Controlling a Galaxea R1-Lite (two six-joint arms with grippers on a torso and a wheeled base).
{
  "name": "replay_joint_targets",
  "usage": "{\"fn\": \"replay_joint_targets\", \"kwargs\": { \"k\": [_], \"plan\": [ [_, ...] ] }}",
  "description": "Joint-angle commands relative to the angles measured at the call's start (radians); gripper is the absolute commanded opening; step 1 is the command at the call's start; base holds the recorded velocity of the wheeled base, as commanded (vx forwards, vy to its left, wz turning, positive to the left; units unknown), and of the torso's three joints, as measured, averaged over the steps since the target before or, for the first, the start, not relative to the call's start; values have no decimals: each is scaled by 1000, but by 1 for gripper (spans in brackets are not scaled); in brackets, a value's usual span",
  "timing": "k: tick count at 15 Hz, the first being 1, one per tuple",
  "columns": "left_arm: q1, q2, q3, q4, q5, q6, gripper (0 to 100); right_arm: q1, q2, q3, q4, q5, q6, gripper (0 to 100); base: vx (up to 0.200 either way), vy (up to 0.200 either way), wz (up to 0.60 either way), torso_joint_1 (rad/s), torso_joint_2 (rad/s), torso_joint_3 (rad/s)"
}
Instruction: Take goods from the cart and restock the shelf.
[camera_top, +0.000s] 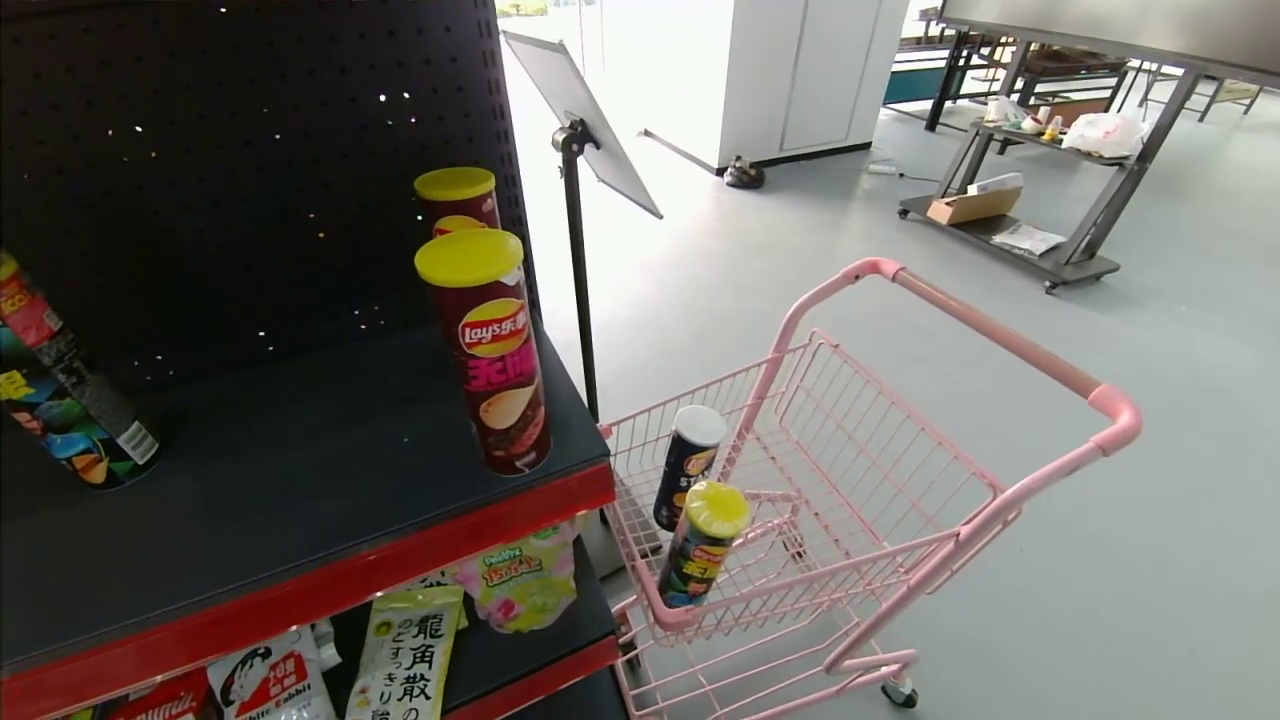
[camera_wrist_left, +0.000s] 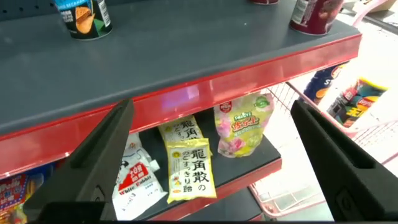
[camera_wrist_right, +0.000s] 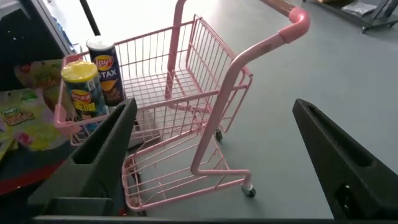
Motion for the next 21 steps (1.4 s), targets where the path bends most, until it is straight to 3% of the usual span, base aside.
{"fn": "replay_joint_targets", "kwargs": {
  "k": [1, 10, 21],
  "plan": [
    [0, 0, -1, -1, 0, 0, 100, 1, 0, 0, 0, 0, 0, 100, 0, 0, 0, -139, 364, 227],
    [0, 0, 0, -1, 0, 0, 100, 1, 0, 0, 0, 0, -2, 100, 0, 0, 0, -146, 388, 241],
    [0, 0, 0, -1, 0, 4, 100, -1, 1, 0, 0, 0, 0, 100, 0, 0, 0, -152, 525, 363]
  ]
}}
